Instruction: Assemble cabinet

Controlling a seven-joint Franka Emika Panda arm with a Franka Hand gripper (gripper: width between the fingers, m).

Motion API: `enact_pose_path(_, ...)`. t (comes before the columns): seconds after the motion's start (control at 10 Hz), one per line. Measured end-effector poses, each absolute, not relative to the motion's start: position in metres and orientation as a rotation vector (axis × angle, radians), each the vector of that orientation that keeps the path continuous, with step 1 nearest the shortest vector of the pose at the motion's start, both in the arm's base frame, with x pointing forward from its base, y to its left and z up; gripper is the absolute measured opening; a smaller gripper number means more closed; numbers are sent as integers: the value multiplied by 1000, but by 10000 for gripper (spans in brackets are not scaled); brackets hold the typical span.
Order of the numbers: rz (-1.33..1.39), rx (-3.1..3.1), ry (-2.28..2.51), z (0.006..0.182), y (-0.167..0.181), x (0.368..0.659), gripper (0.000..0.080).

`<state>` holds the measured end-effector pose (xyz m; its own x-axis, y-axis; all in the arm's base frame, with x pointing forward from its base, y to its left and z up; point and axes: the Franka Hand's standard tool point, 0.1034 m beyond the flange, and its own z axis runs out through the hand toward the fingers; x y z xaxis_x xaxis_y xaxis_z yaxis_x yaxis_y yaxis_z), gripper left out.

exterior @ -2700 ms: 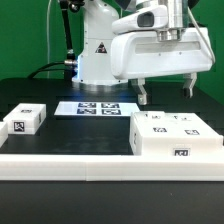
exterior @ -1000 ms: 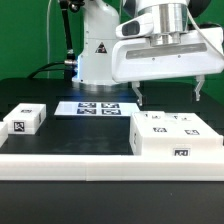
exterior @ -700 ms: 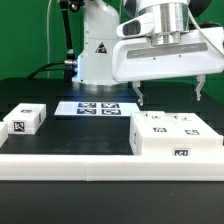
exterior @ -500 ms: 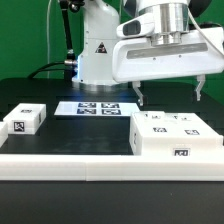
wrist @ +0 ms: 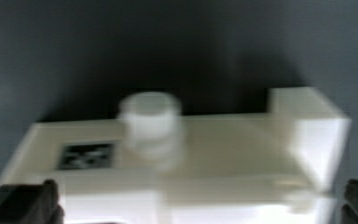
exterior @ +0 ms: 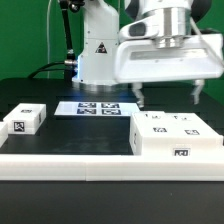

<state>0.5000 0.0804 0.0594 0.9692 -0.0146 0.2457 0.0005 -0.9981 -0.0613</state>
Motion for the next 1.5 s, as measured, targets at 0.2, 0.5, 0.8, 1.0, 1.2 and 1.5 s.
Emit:
enact_pose_path(0.2, -376, -3050, 28, 59, 79, 500, 797)
enact_pose_path(0.5, -374, -3060, 4, 46, 74, 493, 797)
enact_pose_path(0.8, -360, -3058, -32, 38, 85, 487, 797)
enact_pose_path(1.0, -357, -3060, -34, 27, 87, 486, 797)
enact_pose_path(1.2, -352, -3063, -22, 14, 84, 487, 797)
enact_pose_path(1.5, -354, -3060, -33, 17, 86, 492, 797)
